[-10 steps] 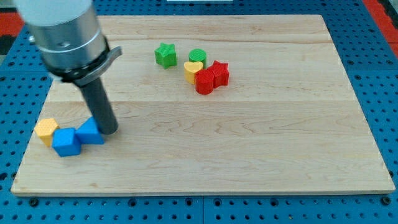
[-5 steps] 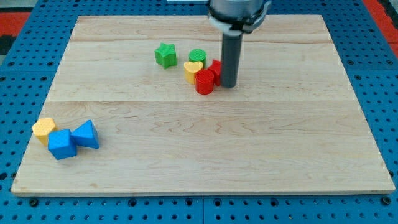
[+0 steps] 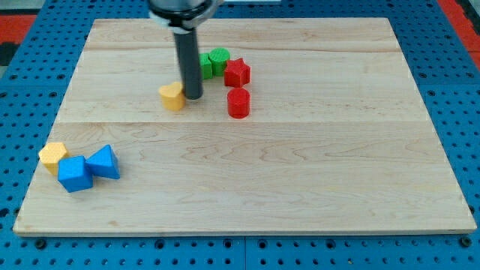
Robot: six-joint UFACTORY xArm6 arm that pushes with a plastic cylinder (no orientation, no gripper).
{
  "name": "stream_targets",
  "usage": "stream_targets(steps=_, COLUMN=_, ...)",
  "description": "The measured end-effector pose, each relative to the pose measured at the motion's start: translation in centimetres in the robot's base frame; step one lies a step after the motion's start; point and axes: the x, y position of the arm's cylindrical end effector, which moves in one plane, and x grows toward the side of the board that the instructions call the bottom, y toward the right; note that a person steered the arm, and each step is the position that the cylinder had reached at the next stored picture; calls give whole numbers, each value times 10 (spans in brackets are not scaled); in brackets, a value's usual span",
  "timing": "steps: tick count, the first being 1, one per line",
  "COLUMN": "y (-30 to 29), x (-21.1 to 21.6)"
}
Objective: Put the yellow heart into the yellow hexagon
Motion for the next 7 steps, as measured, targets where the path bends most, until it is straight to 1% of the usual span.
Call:
stream_targets(steps=1, y=-29, x=-10)
stream_targets(steps=2, y=-42, x=-6)
stream_targets(steps=3, y=-47, x=29)
stream_targets(steps=4, y=-83, x=37)
stream_targets(steps=5, y=-97, x=32)
stream_targets(steps=6, y=-107, x=39)
stream_targets(steps=7, y=-112, x=28)
